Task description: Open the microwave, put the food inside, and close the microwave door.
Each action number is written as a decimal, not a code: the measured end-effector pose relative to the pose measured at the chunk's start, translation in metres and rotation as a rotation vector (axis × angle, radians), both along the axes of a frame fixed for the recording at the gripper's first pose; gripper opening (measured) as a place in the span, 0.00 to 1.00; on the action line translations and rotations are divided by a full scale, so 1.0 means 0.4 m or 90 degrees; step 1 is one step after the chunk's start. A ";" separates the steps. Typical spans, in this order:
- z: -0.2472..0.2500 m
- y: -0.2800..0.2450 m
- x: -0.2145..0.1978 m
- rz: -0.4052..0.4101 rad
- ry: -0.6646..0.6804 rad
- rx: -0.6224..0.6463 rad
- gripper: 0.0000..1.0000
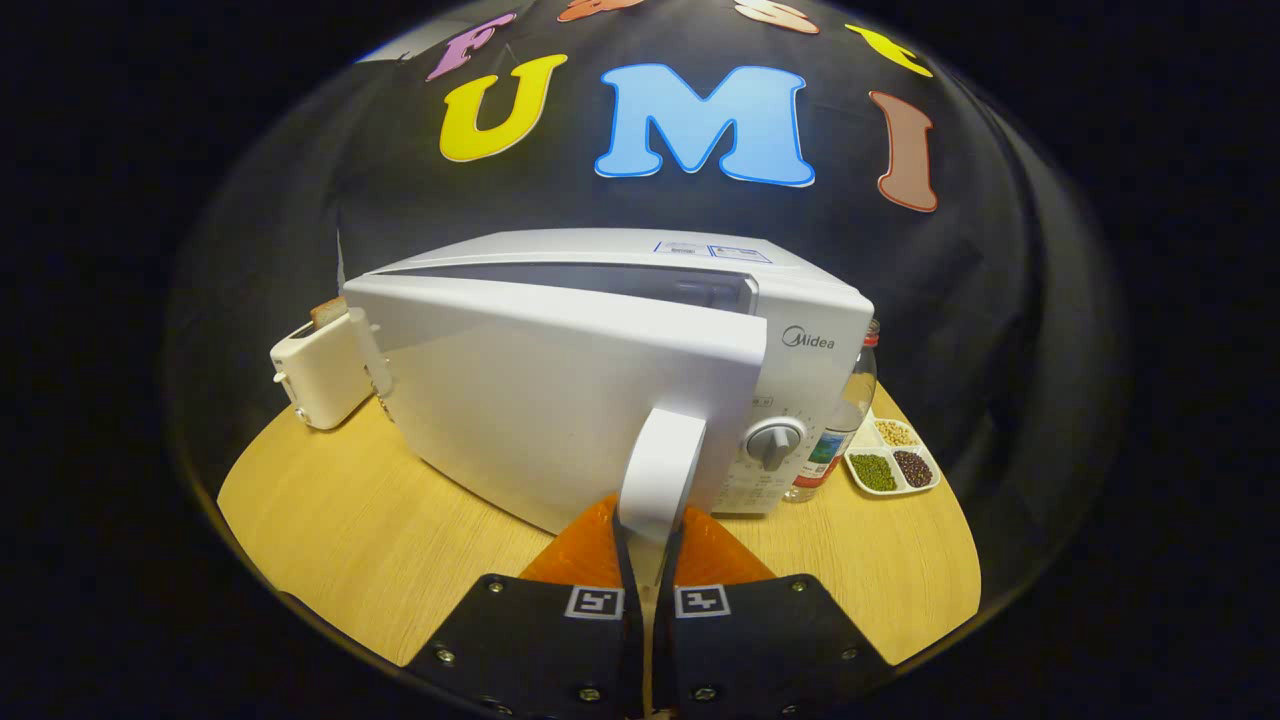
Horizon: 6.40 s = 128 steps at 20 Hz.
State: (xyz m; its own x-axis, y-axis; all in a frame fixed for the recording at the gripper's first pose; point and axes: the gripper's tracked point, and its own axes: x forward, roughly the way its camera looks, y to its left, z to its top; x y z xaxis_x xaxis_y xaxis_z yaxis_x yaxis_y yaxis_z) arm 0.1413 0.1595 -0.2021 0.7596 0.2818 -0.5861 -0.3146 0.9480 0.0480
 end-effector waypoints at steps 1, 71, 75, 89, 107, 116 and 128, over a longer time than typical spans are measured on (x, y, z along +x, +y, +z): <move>0.003 0.006 -0.022 0.003 0.006 0.000 0.04; 0.294 -0.018 -0.509 0.077 -0.034 0.229 0.97; 0.198 -0.094 -0.489 0.040 0.036 0.245 0.97; -0.085 -0.254 -0.545 -0.026 0.290 0.285 0.98; -0.057 -0.182 -0.567 -0.097 0.419 0.437 0.27; 0.127 -0.143 -0.453 -0.107 0.298 0.485 0.27; 0.163 0.098 -0.248 -0.132 0.226 0.529 0.27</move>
State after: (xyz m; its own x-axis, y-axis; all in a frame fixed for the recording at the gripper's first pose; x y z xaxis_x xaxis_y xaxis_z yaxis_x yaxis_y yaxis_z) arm 0.0421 0.1986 -0.1370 0.6571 0.5940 -0.4641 0.0207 0.6012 0.7988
